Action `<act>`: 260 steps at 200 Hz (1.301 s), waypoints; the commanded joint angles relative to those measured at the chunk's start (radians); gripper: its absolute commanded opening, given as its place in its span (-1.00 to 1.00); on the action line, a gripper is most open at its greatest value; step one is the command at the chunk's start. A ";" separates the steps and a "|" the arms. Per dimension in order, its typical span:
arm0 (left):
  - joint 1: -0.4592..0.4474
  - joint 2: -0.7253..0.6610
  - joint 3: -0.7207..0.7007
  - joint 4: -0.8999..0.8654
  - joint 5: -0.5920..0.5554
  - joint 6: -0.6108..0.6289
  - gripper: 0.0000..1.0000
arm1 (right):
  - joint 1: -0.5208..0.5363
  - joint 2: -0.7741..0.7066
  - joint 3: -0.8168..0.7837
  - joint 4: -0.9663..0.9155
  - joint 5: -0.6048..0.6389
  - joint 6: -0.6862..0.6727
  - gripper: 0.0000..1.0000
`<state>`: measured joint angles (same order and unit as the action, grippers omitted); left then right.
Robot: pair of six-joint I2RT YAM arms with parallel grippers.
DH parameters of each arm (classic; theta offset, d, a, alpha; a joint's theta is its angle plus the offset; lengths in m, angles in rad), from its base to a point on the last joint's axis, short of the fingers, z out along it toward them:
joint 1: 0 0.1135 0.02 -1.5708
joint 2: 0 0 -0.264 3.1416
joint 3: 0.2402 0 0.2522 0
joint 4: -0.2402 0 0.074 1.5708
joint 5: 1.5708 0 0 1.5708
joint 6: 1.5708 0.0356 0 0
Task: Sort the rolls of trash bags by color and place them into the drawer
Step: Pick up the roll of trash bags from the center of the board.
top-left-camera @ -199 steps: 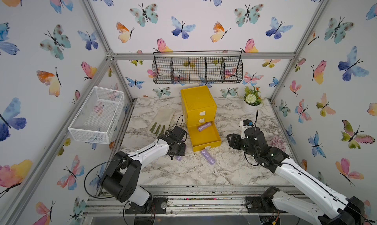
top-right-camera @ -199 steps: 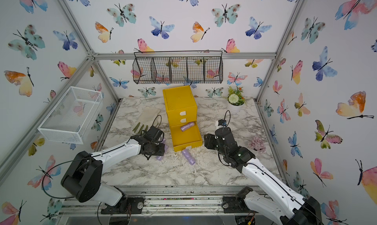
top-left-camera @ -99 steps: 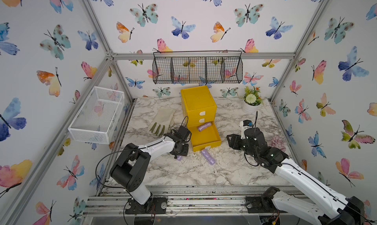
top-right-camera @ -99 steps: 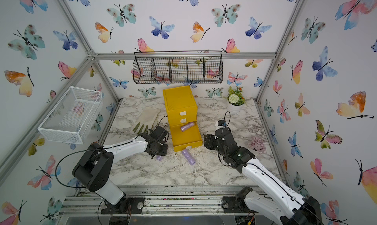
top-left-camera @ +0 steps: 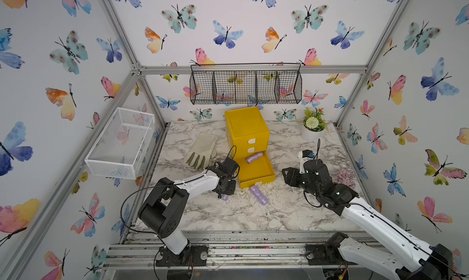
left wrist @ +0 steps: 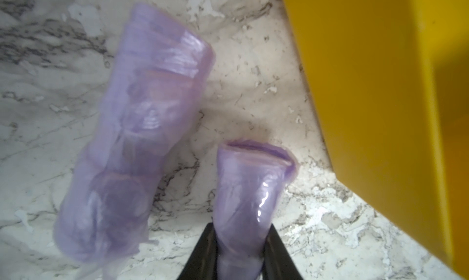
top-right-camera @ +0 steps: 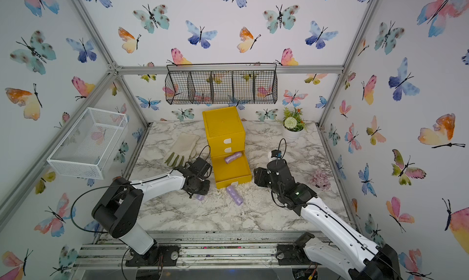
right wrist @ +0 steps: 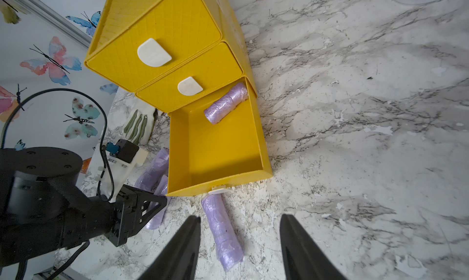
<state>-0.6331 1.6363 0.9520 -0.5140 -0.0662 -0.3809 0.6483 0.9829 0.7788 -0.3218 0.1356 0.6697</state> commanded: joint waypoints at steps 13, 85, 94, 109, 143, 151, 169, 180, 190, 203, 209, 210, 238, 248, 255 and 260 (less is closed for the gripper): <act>-0.022 -0.124 0.017 -0.100 -0.052 -0.010 -0.48 | -0.004 -0.025 -0.009 -0.023 0.033 0.001 0.12; -0.095 -0.360 0.244 -0.247 -0.024 0.045 -0.65 | -0.006 -0.039 -0.017 -0.011 0.029 -0.013 0.12; -0.133 -0.341 0.296 -0.249 -0.031 0.067 -0.67 | -0.006 -0.044 -0.023 -0.007 0.025 -0.013 0.12; -0.188 -0.278 0.379 -0.249 -0.042 0.111 -0.67 | -0.006 -0.060 -0.031 -0.012 0.024 -0.012 0.12; -0.254 -0.099 0.508 -0.247 -0.048 0.255 -0.61 | -0.007 -0.129 -0.045 -0.054 0.049 -0.007 0.12; -0.260 -0.061 0.531 -0.247 -0.058 0.283 -0.61 | -0.007 -0.150 -0.048 -0.067 0.055 -0.006 0.12; -0.261 0.021 0.582 -0.242 -0.073 0.336 -0.60 | -0.008 -0.198 -0.057 -0.094 0.078 0.000 0.12; -0.261 0.073 0.627 -0.253 -0.082 0.356 -0.60 | -0.009 -0.224 -0.063 -0.108 0.089 0.001 0.12; -0.261 0.115 0.658 -0.257 -0.084 0.379 -0.60 | -0.009 -0.246 -0.066 -0.119 0.100 0.001 0.11; -0.261 0.168 0.686 -0.254 -0.105 0.410 -0.61 | -0.009 -0.266 -0.070 -0.131 0.110 -0.001 0.11; -0.261 0.191 0.699 -0.257 -0.117 0.423 -0.61 | -0.009 -0.273 -0.070 -0.137 0.113 -0.001 0.11; -0.261 0.196 0.701 -0.258 -0.118 0.425 -0.61 | -0.009 -0.274 -0.070 -0.139 0.115 -0.001 0.11; -0.261 0.310 0.760 -0.263 -0.160 0.483 -0.62 | -0.009 -0.297 -0.073 -0.156 0.125 -0.003 0.11; -0.261 0.348 0.787 -0.267 -0.172 0.495 -0.62 | -0.009 -0.300 -0.073 -0.159 0.128 -0.005 0.11; -0.262 0.382 0.813 -0.273 -0.184 0.501 -0.62 | -0.009 -0.302 -0.072 -0.162 0.131 -0.007 0.11; -0.260 0.403 0.832 -0.279 -0.192 0.504 -0.62 | -0.009 -0.303 -0.072 -0.164 0.133 -0.008 0.11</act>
<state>-0.8940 1.9518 1.7115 -0.7605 -0.1940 0.0597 0.6464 0.6918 0.7151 -0.4419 0.2348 0.6689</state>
